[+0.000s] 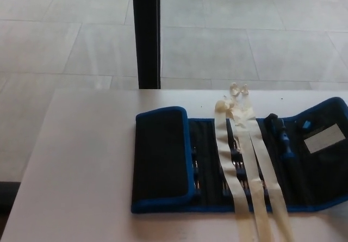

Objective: The robot uses its right hand to lift an edge of the toolkit kept in middle of the desk and make one fold in it

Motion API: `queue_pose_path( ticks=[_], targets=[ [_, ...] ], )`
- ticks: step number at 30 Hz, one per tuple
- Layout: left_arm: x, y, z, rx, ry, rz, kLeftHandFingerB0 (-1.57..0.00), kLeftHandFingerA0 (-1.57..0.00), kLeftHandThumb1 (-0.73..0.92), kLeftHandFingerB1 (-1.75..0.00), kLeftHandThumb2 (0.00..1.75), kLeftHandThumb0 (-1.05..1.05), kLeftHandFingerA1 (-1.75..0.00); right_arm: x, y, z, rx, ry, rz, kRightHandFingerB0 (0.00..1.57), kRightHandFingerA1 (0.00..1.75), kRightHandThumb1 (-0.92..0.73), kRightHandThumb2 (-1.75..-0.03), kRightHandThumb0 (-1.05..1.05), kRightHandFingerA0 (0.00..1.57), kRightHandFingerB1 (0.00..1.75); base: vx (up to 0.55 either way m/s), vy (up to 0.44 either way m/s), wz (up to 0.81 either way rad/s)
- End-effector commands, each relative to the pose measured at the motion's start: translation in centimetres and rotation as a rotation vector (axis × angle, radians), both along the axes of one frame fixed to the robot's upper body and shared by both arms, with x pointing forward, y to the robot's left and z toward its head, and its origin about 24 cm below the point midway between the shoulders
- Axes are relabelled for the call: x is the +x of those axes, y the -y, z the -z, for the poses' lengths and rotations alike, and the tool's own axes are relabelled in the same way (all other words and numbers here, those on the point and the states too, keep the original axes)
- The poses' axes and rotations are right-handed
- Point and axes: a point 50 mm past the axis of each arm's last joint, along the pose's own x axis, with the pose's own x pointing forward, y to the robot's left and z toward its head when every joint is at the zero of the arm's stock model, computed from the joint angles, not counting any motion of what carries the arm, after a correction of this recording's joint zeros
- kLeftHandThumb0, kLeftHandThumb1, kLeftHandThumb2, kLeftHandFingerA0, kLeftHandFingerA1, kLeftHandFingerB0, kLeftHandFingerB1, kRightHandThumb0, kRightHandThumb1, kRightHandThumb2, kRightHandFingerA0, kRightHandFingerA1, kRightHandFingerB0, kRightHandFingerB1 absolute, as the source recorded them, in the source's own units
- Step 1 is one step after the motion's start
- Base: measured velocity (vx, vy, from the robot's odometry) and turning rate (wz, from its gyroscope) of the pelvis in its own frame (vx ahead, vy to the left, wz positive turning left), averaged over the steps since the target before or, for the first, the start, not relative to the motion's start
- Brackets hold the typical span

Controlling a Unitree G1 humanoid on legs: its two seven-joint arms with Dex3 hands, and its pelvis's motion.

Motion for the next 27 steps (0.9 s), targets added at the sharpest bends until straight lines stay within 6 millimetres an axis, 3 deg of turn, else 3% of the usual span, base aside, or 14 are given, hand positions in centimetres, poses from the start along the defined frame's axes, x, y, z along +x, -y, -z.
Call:
queue_pose_path(
  ticks=[1,2,3,4,5,6,7,14,16,17,18,19,20,27],
  targets=[
    [-0.6,-0.7,-0.5,0.02,-0.018,0.006,-0.45,-0.53,0.87,-0.57,0.66,-0.73,-0.68,-0.3,-1.9,1.1,0.128,-0.101,-0.049,0.33,0.6,-0.64,-0.95,-0.57,0.48,0.53,0.0,0.0,0.0],
    [-0.6,-0.7,-0.5,0.022,-0.019,0.005,-0.42,-0.53,0.88,-0.54,0.66,-0.72,-0.68,-0.4,-1.8,1.2,0.139,-0.115,-0.022,0.38,0.48,-0.79,-0.64,-0.54,0.56,0.39,0.0,0.0,0.0],
    [-0.7,-0.7,-0.5,0.02,-0.019,0.004,-0.41,-0.53,0.87,-0.52,0.66,-0.73,-0.67,-0.5,-1.8,1.3,0.153,-0.11,-0.016,0.32,0.6,-0.64,-0.95,-0.57,0.48,0.53,0.0,0.0,0.0],
    [-0.7,-0.7,-0.5,0.021,-0.018,0.002,-0.46,-0.54,0.87,-0.6,0.65,-0.72,-0.7,-0.6,-1.7,1.3,0.168,-0.106,-0.018,0.35,0.49,-0.8,-0.64,-0.54,0.52,0.39,0.0,0.0,0.0],
    [-0.7,-0.7,-0.4,0.019,-0.017,0.0,-0.44,-0.53,0.87,-0.57,0.65,-0.71,-0.69,-0.7,-1.7,1.2,0.175,-0.106,-0.004,0.38,0.49,-0.79,-0.64,-0.54,0.54,0.39,0.0,0.0,0.0],
    [-0.7,-0.7,-0.4,0.017,-0.017,0.002,-0.46,-0.53,0.86,-0.58,0.65,-0.71,-0.69,-0.6,-1.7,1.1,0.19,-0.097,0.004,0.34,0.62,-0.63,-0.95,-0.57,0.5,0.53,0.0,0.0,0.0],
    [-0.7,-0.7,-0.4,0.02,-0.021,0.006,-0.46,-0.53,0.87,-0.57,0.66,-0.72,-0.68,-0.7,-1.7,1.0,0.19,-0.095,0.004,0.4,0.51,-0.78,-0.64,-0.56,0.55,0.4,0.0,0.0,0.0],
    [-0.7,-0.7,-0.5,0.019,-0.017,0.002,-0.4,-0.52,0.86,-0.54,0.65,-0.72,-0.69,-0.8,-3.6,-0.2,0.218,-0.029,-0.053,0.43,0.49,-0.76,-0.63,-0.56,0.58,0.41,0.0,0.0,0.0],
    [-0.5,-0.7,-0.5,0.02,-0.02,0.008,-0.41,-0.52,0.87,-0.54,0.65,-0.72,-0.7,-0.9,-4.8,-0.6,0.226,-0.018,-0.081,0.42,0.49,-0.76,-0.63,-0.56,0.58,0.4,0.0,0.0,0.03],
    [-0.4,-0.7,-0.6,0.025,-0.03,0.021,-0.41,-0.53,0.87,-0.53,0.65,-0.72,-0.69,-0.9,-5.8,-0.8,0.216,-0.001,-0.106,0.35,0.62,-0.62,-0.96,-0.59,0.55,0.53,0.0,0.0,0.0],
    [-0.4,-0.7,-0.6,0.026,-0.031,0.022,-0.41,-0.53,0.87,-0.53,0.65,-0.72,-0.69,-0.9,-5.9,-0.9,0.215,0.0,-0.108,0.35,0.62,-0.62,-0.96,-0.59,0.55,0.53,0.0,0.0,0.0],
    [-0.4,-0.7,-0.6,0.022,-0.024,0.017,-0.42,-0.53,0.86,-0.53,0.65,-0.72,-0.69,-0.9,-6.8,-1.1,0.196,0.019,-0.143,0.4,0.47,-0.78,-0.64,-0.56,0.62,0.39,0.0,0.0,0.0],
    [-0.4,-0.7,-0.6,0.025,-0.022,0.018,-0.46,-0.54,0.86,-0.59,0.66,-0.71,-0.68,-1.0,-7.5,-1.2,0.191,0.026,-0.158,0.35,0.59,-0.62,-0.95,-0.59,0.52,0.52,0.0,0.0,0.0],
    [-0.1,-0.7,-0.8,0.032,-0.028,0.027,-0.51,-0.56,0.87,-0.68,0.65,-0.72,-0.73,-1.5,-10.0,-1.9,0.118,0.075,-0.254,0.35,0.6,-0.6,-0.94,-0.61,0.51,0.53,0.0,0.0,0.0]
  ],
)
